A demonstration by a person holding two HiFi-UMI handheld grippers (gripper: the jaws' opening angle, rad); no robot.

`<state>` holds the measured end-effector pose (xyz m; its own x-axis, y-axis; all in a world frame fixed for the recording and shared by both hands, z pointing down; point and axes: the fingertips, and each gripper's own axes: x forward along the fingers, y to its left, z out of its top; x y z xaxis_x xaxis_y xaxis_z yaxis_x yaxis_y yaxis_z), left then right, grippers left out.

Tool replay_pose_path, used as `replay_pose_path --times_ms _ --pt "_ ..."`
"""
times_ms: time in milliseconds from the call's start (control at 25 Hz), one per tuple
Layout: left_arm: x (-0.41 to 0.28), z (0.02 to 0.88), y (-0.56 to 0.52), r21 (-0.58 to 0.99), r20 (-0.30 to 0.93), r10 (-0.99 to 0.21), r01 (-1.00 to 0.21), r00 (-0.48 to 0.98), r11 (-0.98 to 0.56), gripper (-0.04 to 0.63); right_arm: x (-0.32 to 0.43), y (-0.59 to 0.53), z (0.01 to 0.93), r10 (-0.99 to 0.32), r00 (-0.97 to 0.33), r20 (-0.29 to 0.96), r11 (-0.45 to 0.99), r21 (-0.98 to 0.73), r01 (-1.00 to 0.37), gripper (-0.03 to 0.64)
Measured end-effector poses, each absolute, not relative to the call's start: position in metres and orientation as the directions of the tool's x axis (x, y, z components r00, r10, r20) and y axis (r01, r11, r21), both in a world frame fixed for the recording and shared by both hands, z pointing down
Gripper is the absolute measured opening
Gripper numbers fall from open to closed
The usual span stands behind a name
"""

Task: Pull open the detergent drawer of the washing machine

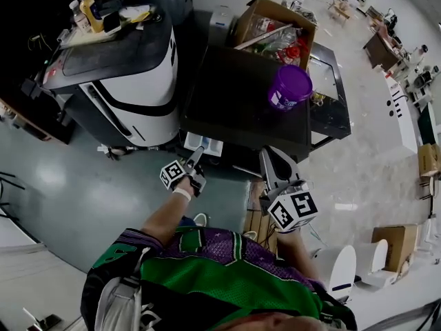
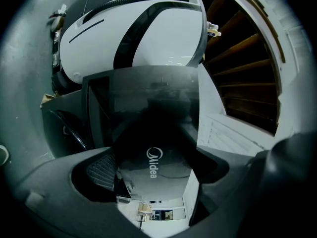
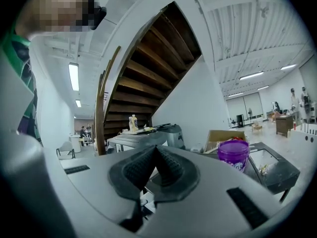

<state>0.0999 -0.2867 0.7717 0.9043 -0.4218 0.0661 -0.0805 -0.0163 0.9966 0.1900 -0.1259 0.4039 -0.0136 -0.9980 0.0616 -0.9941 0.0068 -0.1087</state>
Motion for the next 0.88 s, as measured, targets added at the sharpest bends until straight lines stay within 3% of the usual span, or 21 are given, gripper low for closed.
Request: replay_pose_path --times_ms 880 --pt "0.060 0.769 -0.240 0.996 0.081 -0.404 -0.091 0.911 -0.006 0.448 0.166 -0.119 0.387 -0.993 -0.114 0.032 0.110 -0.108 -0.988 0.002"
